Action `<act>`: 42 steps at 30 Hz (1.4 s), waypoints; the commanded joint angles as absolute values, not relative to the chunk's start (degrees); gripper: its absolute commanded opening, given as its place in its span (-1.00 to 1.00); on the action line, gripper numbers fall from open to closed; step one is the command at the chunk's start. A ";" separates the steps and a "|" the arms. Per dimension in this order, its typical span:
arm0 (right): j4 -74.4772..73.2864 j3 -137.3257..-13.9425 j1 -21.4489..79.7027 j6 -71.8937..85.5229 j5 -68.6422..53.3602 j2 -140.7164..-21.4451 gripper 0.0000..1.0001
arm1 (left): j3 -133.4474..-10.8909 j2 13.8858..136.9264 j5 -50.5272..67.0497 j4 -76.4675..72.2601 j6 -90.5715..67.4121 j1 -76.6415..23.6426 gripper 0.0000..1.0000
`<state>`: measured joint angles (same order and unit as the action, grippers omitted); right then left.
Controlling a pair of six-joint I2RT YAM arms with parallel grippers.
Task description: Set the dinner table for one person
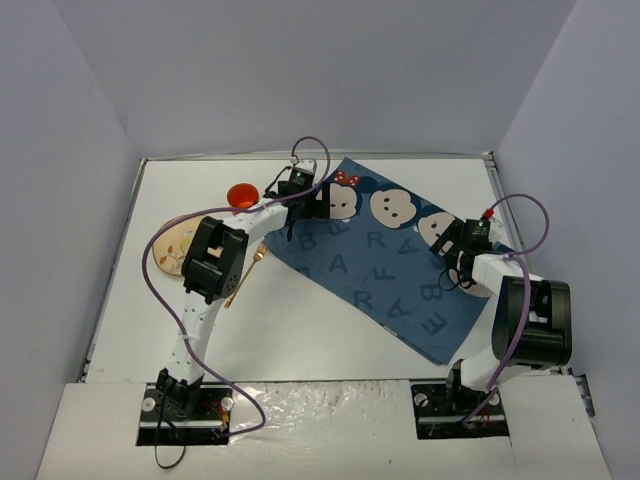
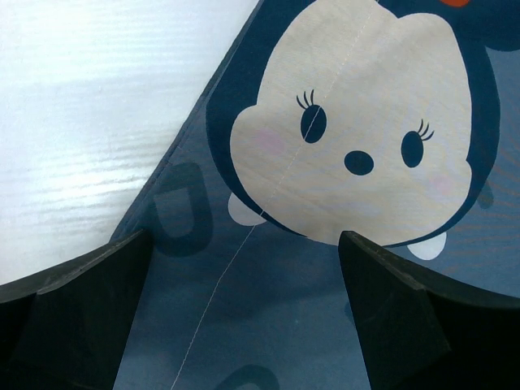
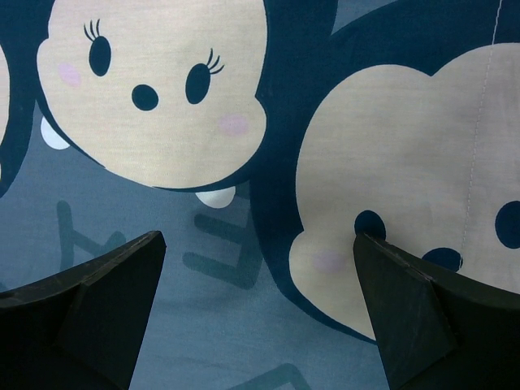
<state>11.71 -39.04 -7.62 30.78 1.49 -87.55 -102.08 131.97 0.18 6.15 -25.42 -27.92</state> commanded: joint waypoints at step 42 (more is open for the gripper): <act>9.83 -33.56 -9.49 36.37 -6.12 -83.64 0.95 | -106.61 133.52 1.85 9.40 -24.00 -23.38 0.94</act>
<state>16.48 -35.11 -10.33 34.80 -4.89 -84.74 -107.87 135.96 4.47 5.24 -25.05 -25.51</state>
